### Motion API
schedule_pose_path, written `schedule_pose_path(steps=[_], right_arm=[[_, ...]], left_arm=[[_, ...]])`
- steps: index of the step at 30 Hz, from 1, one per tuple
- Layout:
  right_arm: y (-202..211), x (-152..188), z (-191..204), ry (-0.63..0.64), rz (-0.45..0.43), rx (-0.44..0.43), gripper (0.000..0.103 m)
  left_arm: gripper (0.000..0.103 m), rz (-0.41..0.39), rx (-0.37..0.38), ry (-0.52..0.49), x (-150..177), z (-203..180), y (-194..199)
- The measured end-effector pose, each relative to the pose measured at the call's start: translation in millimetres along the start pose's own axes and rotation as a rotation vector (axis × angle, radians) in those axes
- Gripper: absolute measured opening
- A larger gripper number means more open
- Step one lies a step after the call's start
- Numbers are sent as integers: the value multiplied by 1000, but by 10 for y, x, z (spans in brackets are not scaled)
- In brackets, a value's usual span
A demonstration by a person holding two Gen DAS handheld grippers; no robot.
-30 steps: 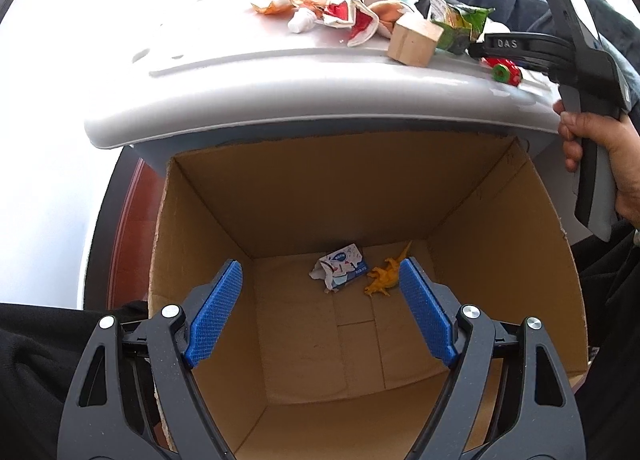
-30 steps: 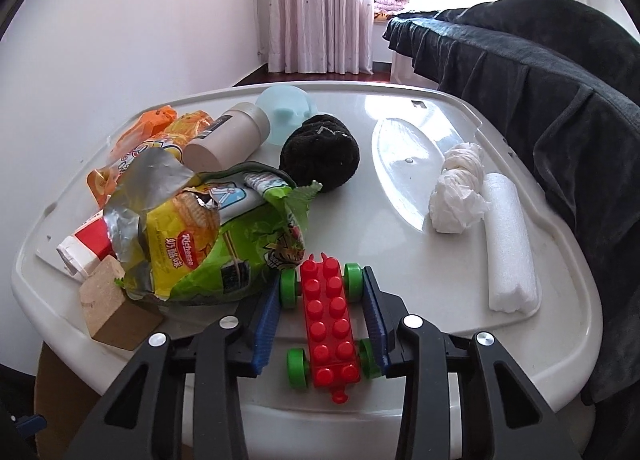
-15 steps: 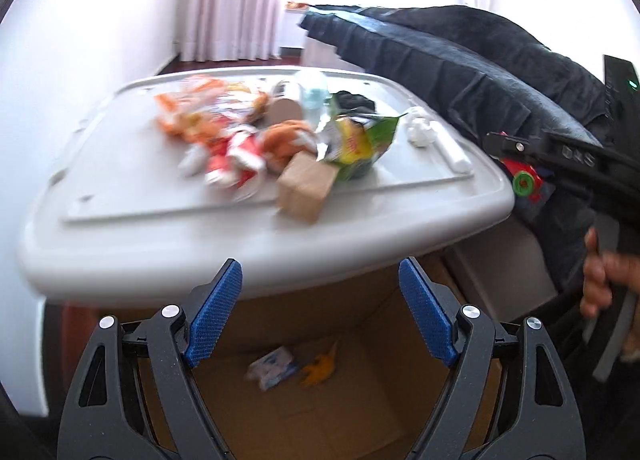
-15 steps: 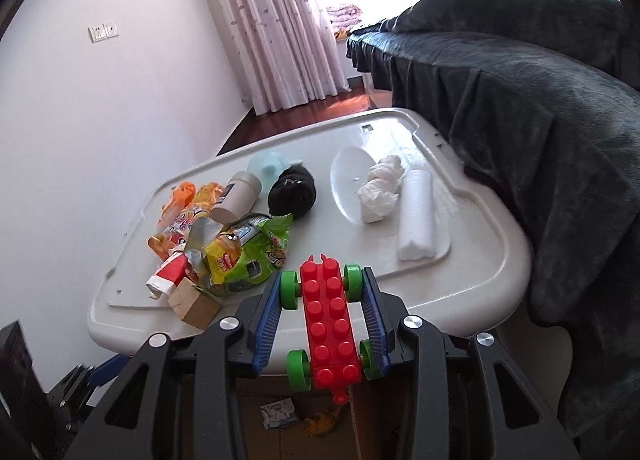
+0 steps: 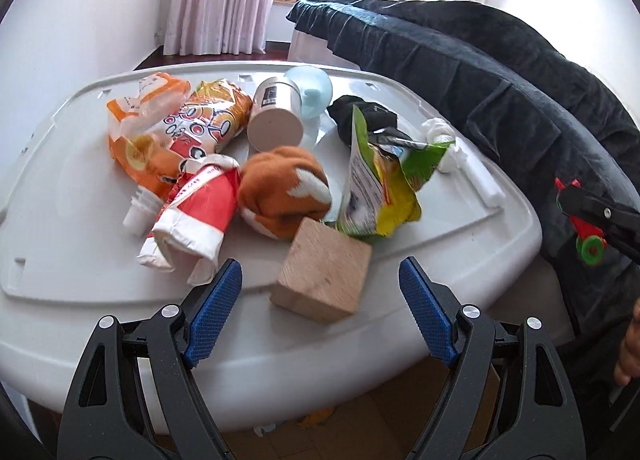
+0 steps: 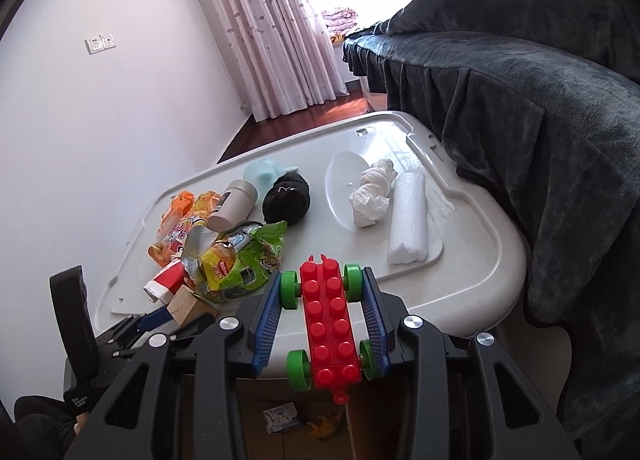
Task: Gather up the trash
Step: 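Grasp the wooden block with the left gripper while the right holds the toy car, then drop the wooden block into the box with the left gripper while the right drops the toy car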
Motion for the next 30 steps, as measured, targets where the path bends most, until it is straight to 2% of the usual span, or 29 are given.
schedule_pose_path(steps=[4, 5, 6, 8, 12, 18, 24, 30], right_arm=[[-35, 28, 32, 5, 10, -1, 39], [-43, 37, 41, 10, 13, 2, 39], [-47, 42, 42, 11, 14, 3, 39], [-60, 53, 40, 9, 19, 5, 39], [-86, 67, 25, 0, 28, 8, 39], [-105, 94, 53, 15, 32, 9, 39], [-77, 115, 114, 28, 29, -9, 39], [-13, 227, 275, 82, 35, -33, 39]], left_arm=[[79, 9, -31, -61, -9, -58, -68], [74, 8, -50, -84, -3, -82, -87], [69, 7, -79, -116, 16, -106, -97], [40, -3, -133, -180, 43, -140, -98], [40, -20, -97, -132, 29, -57, -48], [39, -46, -108, -135, -8, -91, 77], [39, -63, -101, -126, 2, -176, 372], [39, -33, -131, -105, 169, -227, 693]])
Point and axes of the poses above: each gripper's, at about its wrist camera, not at the fingertips, and y roughly against the way its jaws point, z to its left, x to its underside, the point moved 6 cm from there along -y, roughly the way its jaws point, and after that the axes turned 9 degrees about -y, right-handed, at the moved point
